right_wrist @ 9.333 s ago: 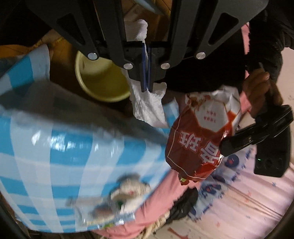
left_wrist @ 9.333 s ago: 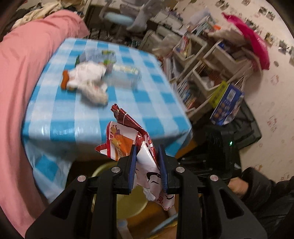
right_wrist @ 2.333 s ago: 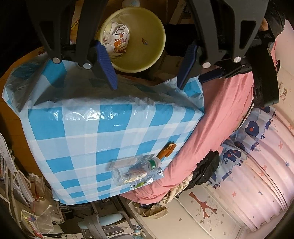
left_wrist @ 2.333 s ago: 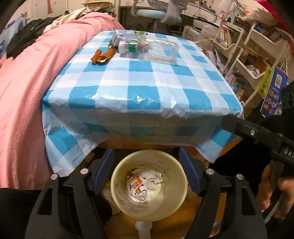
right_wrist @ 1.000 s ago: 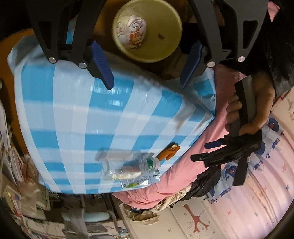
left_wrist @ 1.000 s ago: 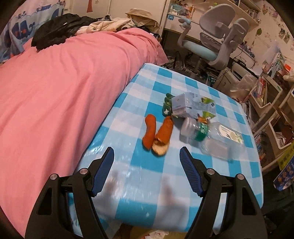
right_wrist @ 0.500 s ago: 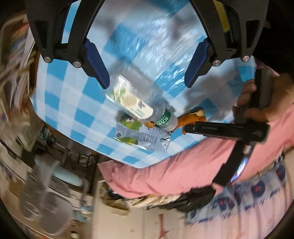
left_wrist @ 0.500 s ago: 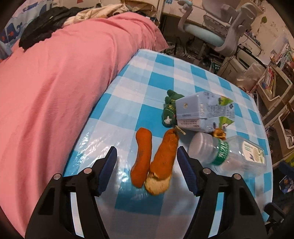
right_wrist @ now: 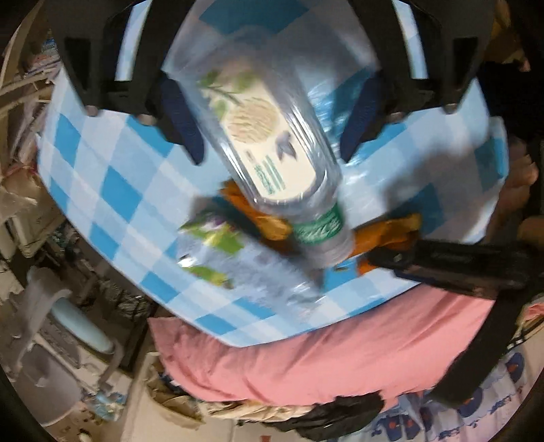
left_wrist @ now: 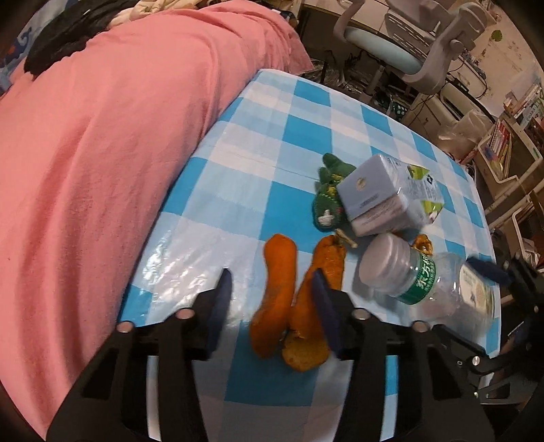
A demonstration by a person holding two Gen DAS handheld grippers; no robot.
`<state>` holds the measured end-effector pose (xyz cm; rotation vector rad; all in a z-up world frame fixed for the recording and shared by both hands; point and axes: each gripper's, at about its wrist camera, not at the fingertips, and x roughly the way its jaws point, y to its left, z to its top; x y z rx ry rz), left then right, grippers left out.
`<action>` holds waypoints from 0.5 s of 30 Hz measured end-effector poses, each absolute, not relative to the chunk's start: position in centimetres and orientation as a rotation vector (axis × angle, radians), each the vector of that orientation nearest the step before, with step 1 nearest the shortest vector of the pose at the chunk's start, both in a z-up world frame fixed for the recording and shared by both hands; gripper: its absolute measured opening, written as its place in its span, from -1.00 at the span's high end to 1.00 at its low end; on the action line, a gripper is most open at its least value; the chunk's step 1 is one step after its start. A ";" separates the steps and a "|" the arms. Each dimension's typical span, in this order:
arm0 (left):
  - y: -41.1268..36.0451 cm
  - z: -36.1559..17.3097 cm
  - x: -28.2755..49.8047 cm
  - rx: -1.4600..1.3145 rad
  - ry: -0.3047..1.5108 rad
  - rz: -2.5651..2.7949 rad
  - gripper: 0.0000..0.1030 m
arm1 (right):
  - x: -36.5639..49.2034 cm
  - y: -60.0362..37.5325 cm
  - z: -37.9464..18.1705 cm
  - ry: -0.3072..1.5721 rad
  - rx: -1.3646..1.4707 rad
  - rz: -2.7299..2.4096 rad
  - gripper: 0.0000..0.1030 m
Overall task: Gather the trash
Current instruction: 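Grasp an orange peel with the left gripper while the right gripper grasps the clear bottle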
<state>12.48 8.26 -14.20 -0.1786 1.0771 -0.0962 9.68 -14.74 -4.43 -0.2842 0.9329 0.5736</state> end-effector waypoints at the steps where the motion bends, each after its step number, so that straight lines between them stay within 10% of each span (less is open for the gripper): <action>1: 8.5 -14.3 12.5 -0.194 1.083 -0.099 0.31 | 9.2 -14.6 -4.3 0.942 -0.289 0.583 -0.25; 15: 7.8 -14.5 11.8 -0.139 1.089 -0.145 0.56 | 3.5 -17.6 -4.3 0.982 -0.151 0.570 -0.11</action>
